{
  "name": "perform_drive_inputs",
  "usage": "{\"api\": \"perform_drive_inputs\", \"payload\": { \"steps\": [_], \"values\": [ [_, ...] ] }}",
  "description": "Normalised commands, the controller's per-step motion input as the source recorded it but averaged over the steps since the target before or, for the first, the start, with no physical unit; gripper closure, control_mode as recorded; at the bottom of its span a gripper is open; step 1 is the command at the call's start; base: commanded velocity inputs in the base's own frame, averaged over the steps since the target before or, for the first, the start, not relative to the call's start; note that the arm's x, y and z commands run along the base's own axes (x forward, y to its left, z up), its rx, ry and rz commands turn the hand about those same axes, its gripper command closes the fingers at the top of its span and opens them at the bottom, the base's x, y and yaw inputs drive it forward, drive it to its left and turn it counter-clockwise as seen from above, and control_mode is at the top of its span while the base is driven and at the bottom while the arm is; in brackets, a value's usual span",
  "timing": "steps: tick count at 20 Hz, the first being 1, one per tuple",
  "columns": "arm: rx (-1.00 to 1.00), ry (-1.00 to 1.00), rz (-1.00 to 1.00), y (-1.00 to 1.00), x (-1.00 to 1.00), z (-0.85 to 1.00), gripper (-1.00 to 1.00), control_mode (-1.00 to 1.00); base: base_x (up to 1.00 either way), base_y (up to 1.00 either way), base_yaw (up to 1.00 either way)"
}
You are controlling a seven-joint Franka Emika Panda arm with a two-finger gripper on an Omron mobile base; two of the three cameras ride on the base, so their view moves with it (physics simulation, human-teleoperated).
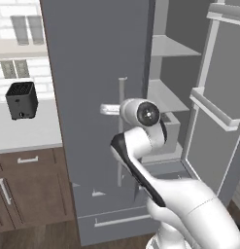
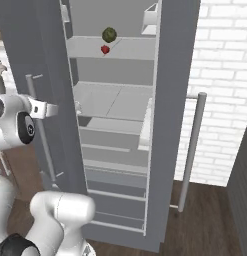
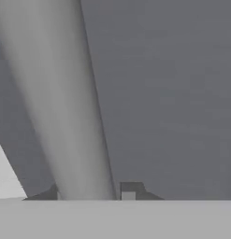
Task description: Take the strawberry from the fridge and place it on top of the pancake, located on the dining counter.
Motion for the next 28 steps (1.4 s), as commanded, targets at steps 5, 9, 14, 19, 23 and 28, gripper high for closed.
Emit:
{"api": "perform_drive_inputs", "payload": {
  "steps": [5,9,14,19,23,28],
  "values": [
    [0.0,0.04,0.01,0.49,-0.33,-0.03,-1.0,-1.0,0.0,0.0,0.0],
    [0.04,-0.01,-0.01,-0.03,-0.54,0.02,-1.0,-1.0,0.0,0.0,0.0],
    [0.03,-0.06,0.0,-0.21,-0.86,0.16,-1.0,-1.0,0.0,0.0,0.0],
    [0.03,-0.03,0.0,-0.39,-0.64,0.17,-1.0,-1.0,0.0,0.0,0.0],
    [0.07,0.0,0.0,-0.66,-0.46,0.16,-1.0,-1.0,0.0,0.0,0.0],
    [0.17,0.04,0.03,-0.88,-0.07,0.13,-1.0,-1.0,0.0,0.0,0.0]
  ]
}}
